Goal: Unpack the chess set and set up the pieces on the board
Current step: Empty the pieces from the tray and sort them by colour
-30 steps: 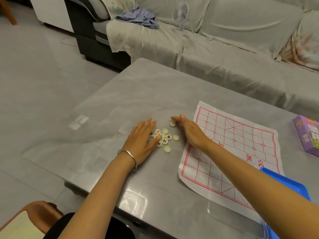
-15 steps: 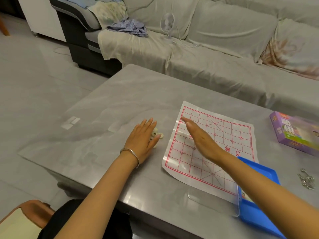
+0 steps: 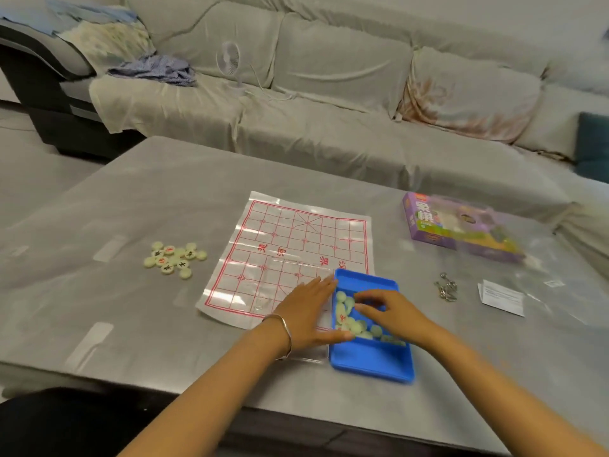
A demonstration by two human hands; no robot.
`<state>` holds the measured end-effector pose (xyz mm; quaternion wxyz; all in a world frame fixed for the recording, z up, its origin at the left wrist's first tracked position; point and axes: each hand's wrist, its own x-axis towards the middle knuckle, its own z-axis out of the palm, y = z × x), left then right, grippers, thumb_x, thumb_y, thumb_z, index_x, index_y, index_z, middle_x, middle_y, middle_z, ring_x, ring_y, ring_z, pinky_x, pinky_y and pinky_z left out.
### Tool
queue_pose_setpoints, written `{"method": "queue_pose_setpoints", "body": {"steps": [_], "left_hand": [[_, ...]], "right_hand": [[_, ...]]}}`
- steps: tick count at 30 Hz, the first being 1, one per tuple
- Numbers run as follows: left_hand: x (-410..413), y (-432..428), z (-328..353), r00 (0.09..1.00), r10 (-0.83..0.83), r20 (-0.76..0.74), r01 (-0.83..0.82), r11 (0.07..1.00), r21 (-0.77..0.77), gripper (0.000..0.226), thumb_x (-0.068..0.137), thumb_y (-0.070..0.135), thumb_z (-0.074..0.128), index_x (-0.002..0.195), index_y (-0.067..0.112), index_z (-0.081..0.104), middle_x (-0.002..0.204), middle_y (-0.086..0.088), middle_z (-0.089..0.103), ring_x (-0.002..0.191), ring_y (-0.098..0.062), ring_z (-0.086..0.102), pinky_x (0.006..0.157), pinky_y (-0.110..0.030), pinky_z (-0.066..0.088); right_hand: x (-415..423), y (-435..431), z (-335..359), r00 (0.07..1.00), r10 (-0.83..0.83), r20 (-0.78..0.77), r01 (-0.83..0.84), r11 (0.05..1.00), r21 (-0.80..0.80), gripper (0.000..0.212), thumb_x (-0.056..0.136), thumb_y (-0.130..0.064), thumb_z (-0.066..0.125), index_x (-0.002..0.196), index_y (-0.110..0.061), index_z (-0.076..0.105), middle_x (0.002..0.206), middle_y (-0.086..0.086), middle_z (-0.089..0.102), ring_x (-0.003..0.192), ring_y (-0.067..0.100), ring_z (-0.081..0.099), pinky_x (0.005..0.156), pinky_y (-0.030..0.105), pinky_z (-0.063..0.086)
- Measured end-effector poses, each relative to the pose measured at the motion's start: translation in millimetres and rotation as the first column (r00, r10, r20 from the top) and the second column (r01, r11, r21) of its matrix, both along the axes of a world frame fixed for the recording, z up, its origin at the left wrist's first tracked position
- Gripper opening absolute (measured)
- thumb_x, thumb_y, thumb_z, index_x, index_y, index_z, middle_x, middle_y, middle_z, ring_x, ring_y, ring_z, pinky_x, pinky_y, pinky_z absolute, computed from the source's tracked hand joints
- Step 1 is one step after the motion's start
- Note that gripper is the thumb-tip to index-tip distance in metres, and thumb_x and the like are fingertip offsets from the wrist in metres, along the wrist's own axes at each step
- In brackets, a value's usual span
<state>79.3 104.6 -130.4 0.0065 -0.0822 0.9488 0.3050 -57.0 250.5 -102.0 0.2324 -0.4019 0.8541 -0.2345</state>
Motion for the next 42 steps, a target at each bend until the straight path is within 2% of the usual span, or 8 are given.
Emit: {"method": "queue_pose_setpoints", "body": {"steps": [3,9,18,22,30,36,39,42], "left_hand": [[-1.1,3.2,-12.4,1.0,-0.029,0.012,0.029,0.999,-0.027,0.11,0.068,0.072,0.058,0.147,0.026,-0.003,0.156,0.008,-0.001,0.144,-0.013,0.0,0.118,-0.034,0.001],[-0.8,3.5,-16.2,0.999,-0.032,0.03,0.034,0.998,-0.056,0.111,0.068,0.072,0.058,0.147,0.026,-0.005,0.156,0.008,-0.003,0.144,-0.013,-0.004,0.116,-0.033,-0.003],[-3.4,1.6,-23.2,0.999,-0.025,0.027,0.027,0.997,-0.076,0.112,0.066,0.077,0.053,0.148,0.026,-0.004,0.156,0.008,-0.003,0.144,-0.012,-0.003,0.117,-0.034,-0.001],[-4.8,0.0,-26.0,0.999,-0.026,0.025,0.028,0.996,-0.084,0.122,0.052,0.092,0.035,0.147,0.027,-0.004,0.156,0.009,-0.003,0.144,-0.012,-0.003,0.115,-0.032,-0.002],[-5.0,1.2,-25.2,1.0,-0.02,0.022,0.022,0.997,-0.076,0.119,0.055,0.09,0.037,0.147,0.028,-0.005,0.156,0.009,-0.003,0.144,-0.013,-0.002,0.113,-0.03,-0.003],[-4.3,3.8,-21.7,1.0,0.003,0.024,-0.002,0.999,-0.044,0.101,0.07,0.071,0.053,0.147,0.03,0.001,0.156,0.009,0.001,0.144,-0.013,0.002,0.116,-0.033,0.001],[-7.5,5.4,-13.4,0.999,0.047,-0.026,-0.046,0.998,0.038,0.07,0.082,0.059,0.051,0.142,0.036,0.024,0.155,0.007,0.016,0.141,-0.016,0.017,0.116,-0.039,0.017],[-12.2,6.8,-7.0,0.998,0.053,-0.03,-0.054,0.998,-0.024,0.042,0.088,0.05,0.049,0.128,0.036,0.049,0.153,0.007,0.023,0.137,-0.016,0.025,0.11,-0.036,0.024]], "right_hand": [[7.3,-1.3,-11.2,0.998,0.043,0.044,-0.042,0.999,-0.016,0.042,0.087,-0.031,0.063,0.126,-0.02,0.052,0.112,-0.004,0.054,0.102,0.011,0.053,0.086,0.018,0.044],[1.3,-1.1,-18.9,0.991,0.116,0.064,-0.116,0.993,-0.015,0.046,0.08,-0.034,0.071,0.119,-0.026,0.05,0.111,-0.008,0.05,0.095,0.007,0.05,0.075,0.011,0.044],[1.9,-0.1,-25.8,0.993,0.099,0.061,-0.092,0.99,-0.103,0.034,0.077,-0.032,0.074,0.102,-0.025,0.053,0.098,-0.011,0.053,0.089,0.009,0.052,0.075,0.016,0.047],[1.0,-2.5,-24.7,0.988,0.122,0.091,-0.111,0.987,-0.12,0.031,0.077,-0.029,0.075,0.1,-0.023,0.055,0.093,-0.013,0.055,0.088,0.01,0.055,0.076,0.018,0.049],[1.3,-1.4,-23.7,0.981,0.147,0.125,-0.129,0.981,-0.145,0.021,0.079,-0.027,0.073,0.098,-0.025,0.063,0.095,0.002,0.063,0.089,0.02,0.058,0.078,0.025,0.051],[-4.1,0.8,-21.1,0.984,0.12,0.129,-0.099,0.983,-0.157,0.02,0.078,-0.023,0.075,0.096,-0.024,0.065,0.092,0.001,0.064,0.081,0.011,0.057,0.071,0.017,0.049],[-11.3,5.1,-14.0,0.974,0.144,0.175,-0.122,0.984,-0.13,0.019,0.078,-0.017,0.074,0.096,-0.022,0.067,0.094,0.005,0.065,0.082,0.01,0.059,0.076,0.017,0.051],[-16.6,10.3,-8.3,0.962,0.147,0.23,-0.133,0.988,-0.077,0.019,0.078,-0.019,0.074,0.096,-0.023,0.068,0.096,0.006,0.065,0.085,0.011,0.061,0.079,0.019,0.052]]}}
